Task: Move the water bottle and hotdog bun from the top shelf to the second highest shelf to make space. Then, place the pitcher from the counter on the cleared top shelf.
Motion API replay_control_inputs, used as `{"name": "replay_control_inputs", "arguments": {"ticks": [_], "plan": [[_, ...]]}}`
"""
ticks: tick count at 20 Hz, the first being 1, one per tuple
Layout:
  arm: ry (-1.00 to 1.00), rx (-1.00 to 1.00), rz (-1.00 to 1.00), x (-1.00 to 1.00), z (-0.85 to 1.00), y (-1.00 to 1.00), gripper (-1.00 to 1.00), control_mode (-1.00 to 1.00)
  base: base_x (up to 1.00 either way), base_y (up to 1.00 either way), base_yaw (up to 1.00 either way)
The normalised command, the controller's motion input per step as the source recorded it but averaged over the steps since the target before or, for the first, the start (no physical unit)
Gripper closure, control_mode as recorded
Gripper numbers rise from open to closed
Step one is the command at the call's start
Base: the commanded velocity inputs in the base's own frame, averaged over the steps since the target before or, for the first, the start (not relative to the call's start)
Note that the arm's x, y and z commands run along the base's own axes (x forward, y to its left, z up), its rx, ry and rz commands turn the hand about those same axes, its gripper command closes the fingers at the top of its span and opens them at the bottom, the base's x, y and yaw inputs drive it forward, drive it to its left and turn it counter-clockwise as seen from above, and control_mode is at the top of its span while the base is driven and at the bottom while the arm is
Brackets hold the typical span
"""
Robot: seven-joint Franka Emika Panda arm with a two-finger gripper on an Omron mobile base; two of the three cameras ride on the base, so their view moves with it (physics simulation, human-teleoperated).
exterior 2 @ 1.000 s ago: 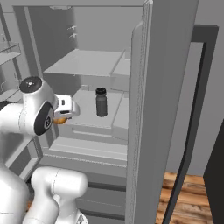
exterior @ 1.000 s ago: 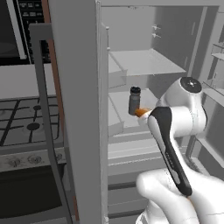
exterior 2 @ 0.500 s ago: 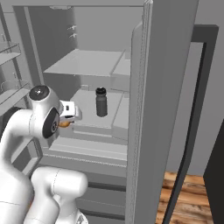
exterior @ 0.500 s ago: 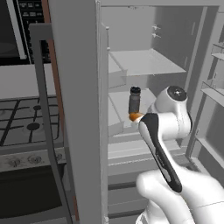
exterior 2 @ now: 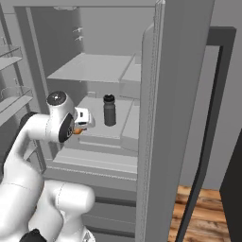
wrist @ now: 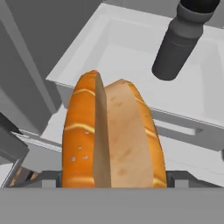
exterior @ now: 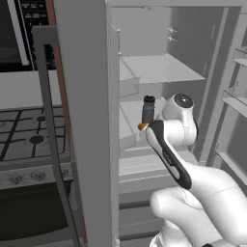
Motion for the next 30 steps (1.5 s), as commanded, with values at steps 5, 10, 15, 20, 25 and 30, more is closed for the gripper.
{"name": "replay_control_inputs", "arguments": {"ticks": [5, 10, 15, 20, 25, 30], "plan": [[0.05, 0.0, 0.0, 0.58, -0.26, 0.01, 1.0, -1.0, 0.0, 0.0, 0.0], [0.0, 0.0, 0.0, 0.4, -0.43, 0.09, 1.0, -1.0, 0.0, 0.0, 0.0], [0.0, 0.0, 0.0, 0.35, -0.46, 0.13, 1.0, -1.0, 0.0, 0.0, 0.0], [0.0, 0.0, 0.0, 0.32, -0.39, 0.06, 1.0, -1.0, 0.0, 0.0, 0.0], [0.0, 0.0, 0.0, 0.34, -0.11, 0.0, 1.0, -1.0, 0.0, 0.0, 0.0], [0.0, 0.0, 0.0, 0.39, -0.05, 0.0, 1.0, -1.0, 0.0, 0.0, 0.0]]}}
